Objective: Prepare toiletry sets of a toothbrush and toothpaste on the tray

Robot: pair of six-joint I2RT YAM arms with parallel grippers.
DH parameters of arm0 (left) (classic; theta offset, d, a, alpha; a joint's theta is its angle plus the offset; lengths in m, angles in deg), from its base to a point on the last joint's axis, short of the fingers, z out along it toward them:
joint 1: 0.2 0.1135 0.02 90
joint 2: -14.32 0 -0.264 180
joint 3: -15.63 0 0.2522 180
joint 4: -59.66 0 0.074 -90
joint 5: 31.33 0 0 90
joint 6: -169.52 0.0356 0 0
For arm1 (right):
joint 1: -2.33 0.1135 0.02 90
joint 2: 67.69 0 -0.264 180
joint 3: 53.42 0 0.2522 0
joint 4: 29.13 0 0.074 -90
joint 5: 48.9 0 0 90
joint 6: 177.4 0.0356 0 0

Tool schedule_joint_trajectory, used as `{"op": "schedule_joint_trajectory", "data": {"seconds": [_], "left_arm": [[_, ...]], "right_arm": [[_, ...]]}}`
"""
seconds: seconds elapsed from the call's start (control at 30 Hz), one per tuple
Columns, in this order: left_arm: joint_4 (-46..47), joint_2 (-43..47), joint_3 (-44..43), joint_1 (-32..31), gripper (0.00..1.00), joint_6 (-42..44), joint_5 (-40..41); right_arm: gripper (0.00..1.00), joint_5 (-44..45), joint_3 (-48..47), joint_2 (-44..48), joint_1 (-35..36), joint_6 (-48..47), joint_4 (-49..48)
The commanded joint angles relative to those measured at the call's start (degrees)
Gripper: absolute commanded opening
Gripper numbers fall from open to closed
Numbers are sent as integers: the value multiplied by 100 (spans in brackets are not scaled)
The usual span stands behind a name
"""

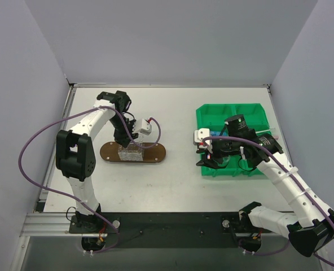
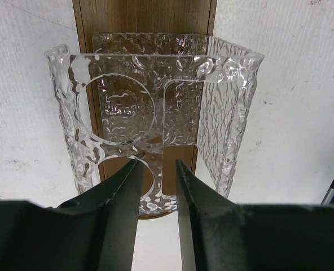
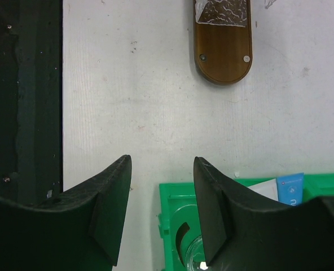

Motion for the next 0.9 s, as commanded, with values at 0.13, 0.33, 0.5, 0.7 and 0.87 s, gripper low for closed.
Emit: {"op": "schedule_joint_trajectory", "data": {"seconds": [0.13,0.33,0.5,0.7,0.87], "left_arm": [[-986,192,-97,-3,50,55,-14],[-969,157,-281,-38,52,55,13],[-1030,183,-580,-38,53,46,65],[-1302,341,-1185,-38,56,90,-136],[-1286,841,-1222,76,57,108,-461]], "right_arm": [[43,-160,46,65,-41,-60,-84],[43,-143,38,74,-41,-60,-84],[43,-29,20,83,-41,2,-93],[44,208,11,92,-102,282,-215],[44,1288,-94,-49,-251,915,-427]]}}
